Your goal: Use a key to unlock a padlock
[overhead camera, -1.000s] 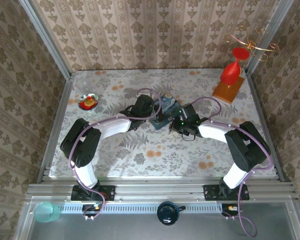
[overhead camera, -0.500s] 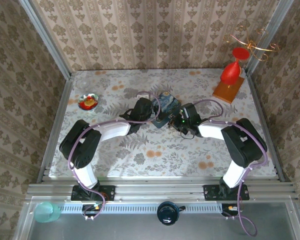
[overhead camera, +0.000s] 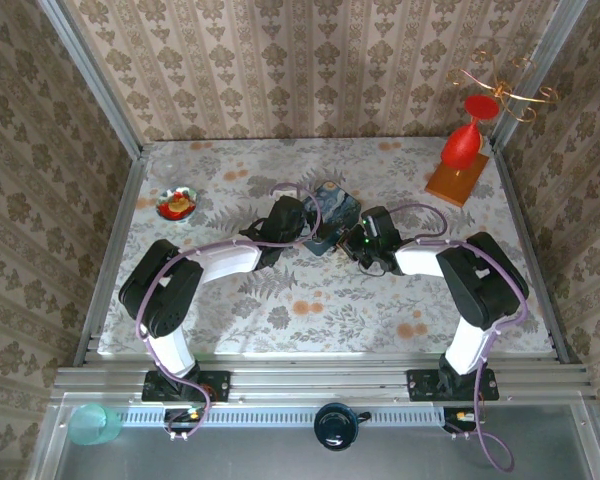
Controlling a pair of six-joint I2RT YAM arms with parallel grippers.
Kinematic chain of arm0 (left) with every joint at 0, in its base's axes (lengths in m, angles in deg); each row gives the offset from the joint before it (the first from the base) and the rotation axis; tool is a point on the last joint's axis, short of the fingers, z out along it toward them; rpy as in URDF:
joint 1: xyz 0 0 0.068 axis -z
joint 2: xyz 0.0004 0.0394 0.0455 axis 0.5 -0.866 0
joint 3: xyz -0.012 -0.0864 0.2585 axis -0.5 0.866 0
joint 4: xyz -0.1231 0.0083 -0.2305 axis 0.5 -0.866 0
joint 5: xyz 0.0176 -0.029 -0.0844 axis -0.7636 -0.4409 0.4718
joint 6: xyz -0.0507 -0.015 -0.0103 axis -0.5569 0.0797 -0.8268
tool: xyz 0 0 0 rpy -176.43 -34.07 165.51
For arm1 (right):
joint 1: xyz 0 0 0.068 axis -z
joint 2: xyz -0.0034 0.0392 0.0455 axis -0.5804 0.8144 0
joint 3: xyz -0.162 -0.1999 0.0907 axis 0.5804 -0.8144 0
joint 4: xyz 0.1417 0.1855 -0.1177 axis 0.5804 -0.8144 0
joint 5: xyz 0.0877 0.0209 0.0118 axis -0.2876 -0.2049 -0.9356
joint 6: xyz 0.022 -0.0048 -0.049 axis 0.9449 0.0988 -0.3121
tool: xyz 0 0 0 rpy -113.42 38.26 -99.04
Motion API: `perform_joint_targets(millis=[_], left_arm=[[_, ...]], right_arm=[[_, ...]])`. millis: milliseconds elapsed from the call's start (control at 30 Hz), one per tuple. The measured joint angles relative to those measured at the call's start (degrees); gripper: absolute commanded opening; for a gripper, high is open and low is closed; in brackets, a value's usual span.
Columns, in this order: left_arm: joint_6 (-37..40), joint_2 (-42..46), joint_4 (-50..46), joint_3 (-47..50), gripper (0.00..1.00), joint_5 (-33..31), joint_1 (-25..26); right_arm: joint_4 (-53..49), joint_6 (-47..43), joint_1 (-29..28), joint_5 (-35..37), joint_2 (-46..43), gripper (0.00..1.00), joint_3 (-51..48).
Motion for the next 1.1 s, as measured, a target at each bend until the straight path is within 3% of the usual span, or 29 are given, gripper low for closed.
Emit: perform_joint_targets(millis=[267,667,1100], left_arm=[[0.0,0.0,0.33,0.2,0.76,-0.68,0.0],[-0.02,0.0,0.72,0.46,0.76,-0.9,0.0],[-0.07,0.11,0.76,0.68,0.76,-0.94,0.0]], right_arm=[[2.56,3.93,0.7,-0.74,0.42,0.0,-0.22],[-9.51,-5.4,0.79,2.16,0.0,0.0,5.27],[7.54,6.91,2.43,-2.84,1.38,0.0,-1.66]])
